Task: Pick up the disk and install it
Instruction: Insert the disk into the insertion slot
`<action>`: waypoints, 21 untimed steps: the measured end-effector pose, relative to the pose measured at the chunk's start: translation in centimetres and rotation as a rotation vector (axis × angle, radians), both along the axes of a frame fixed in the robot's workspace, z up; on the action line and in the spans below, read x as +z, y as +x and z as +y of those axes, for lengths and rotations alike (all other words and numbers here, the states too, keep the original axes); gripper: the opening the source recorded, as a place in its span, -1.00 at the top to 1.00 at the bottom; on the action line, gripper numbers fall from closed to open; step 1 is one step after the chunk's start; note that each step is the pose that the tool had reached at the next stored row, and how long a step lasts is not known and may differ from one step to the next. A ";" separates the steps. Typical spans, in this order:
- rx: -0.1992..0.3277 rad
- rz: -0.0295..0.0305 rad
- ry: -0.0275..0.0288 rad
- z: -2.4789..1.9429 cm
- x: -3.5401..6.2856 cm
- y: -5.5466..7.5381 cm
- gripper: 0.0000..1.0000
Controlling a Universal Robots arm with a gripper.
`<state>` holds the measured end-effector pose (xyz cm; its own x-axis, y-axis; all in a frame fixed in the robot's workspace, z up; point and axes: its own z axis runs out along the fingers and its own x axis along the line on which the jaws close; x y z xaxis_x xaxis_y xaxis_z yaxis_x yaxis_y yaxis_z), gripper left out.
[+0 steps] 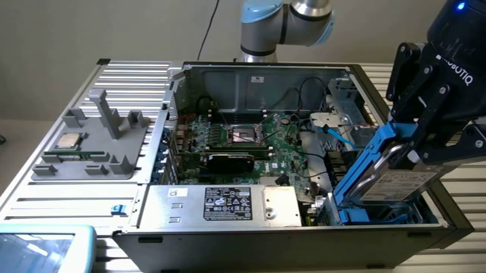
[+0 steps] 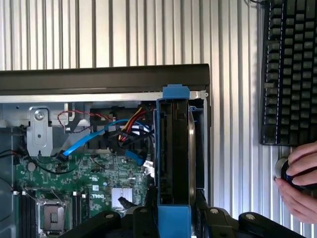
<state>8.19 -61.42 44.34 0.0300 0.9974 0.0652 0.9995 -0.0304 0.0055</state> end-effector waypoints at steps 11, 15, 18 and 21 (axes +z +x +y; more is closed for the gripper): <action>0.000 0.0000 0.0045 0.01 -0.52 0.1 0.25; 0.000 0.0000 0.0109 0.07 -0.70 0.1 0.25; 0.000 0.0000 0.0132 0.09 -0.78 0.1 0.25; 0.000 0.0000 0.0134 0.09 -0.79 0.1 0.25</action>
<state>8.27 -61.33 43.55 0.0300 0.9965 0.0786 0.9995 -0.0305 0.0051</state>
